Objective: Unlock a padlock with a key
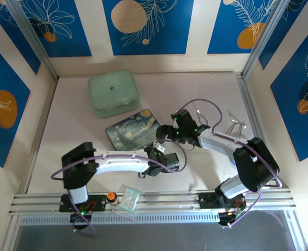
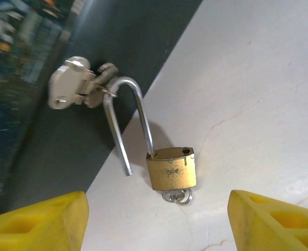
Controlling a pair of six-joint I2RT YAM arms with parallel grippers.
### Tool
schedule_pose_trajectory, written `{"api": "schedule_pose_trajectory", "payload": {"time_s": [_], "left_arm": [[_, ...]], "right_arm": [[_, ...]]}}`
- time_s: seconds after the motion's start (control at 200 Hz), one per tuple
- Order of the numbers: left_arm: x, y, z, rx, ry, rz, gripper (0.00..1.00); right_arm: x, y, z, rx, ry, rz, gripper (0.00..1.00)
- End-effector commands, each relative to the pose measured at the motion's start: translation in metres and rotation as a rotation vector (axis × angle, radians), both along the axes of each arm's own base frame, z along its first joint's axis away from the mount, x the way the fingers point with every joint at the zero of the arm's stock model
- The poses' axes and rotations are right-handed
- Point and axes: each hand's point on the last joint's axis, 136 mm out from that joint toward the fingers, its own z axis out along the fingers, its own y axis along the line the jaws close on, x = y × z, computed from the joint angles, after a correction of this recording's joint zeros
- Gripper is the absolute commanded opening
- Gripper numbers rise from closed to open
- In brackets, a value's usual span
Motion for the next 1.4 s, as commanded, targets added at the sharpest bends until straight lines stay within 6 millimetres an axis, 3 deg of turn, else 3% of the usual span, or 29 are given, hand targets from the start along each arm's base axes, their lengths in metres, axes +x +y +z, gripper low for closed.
{"api": "schedule_pose_trajectory", "payload": {"time_s": [0.0, 0.08, 0.235, 0.42, 0.575, 0.73, 0.916, 1.101, 1.391], "left_arm": [[0.011, 0.011, 0.028, -0.041, -0.060, 0.002, 0.73], [0.018, 0.023, 0.040, -0.073, -0.085, 0.023, 0.75], [0.031, 0.061, 0.058, -0.121, -0.130, 0.078, 0.96], [0.043, 0.084, 0.052, -0.105, -0.104, -0.012, 1.00], [0.054, 0.090, 0.044, -0.025, -0.055, -0.131, 0.99], [0.058, 0.093, 0.033, -0.009, -0.012, -0.190, 0.97], [0.066, 0.106, 0.028, 0.027, -0.031, -0.151, 0.95], [0.068, 0.117, 0.027, 0.001, -0.050, -0.055, 0.95], [0.065, 0.117, 0.027, -0.053, -0.057, -0.032, 0.93]], "right_arm": [[-0.019, -0.011, -0.004, -0.065, 0.052, 0.037, 0.89], [-0.017, -0.011, 0.012, -0.059, 0.003, 0.047, 0.94], [-0.024, -0.018, 0.037, -0.059, -0.057, 0.042, 0.99], [-0.058, -0.010, 0.039, -0.057, -0.037, 0.125, 0.99], [-0.094, 0.026, 0.026, -0.043, -0.090, 0.266, 0.97], [-0.109, 0.053, 0.004, -0.066, -0.095, 0.285, 0.90], [-0.109, 0.079, -0.018, -0.087, -0.097, 0.274, 0.80], [-0.104, 0.090, -0.034, -0.135, -0.131, 0.215, 0.68], [-0.097, 0.095, -0.046, -0.159, -0.158, 0.159, 0.69]]}}
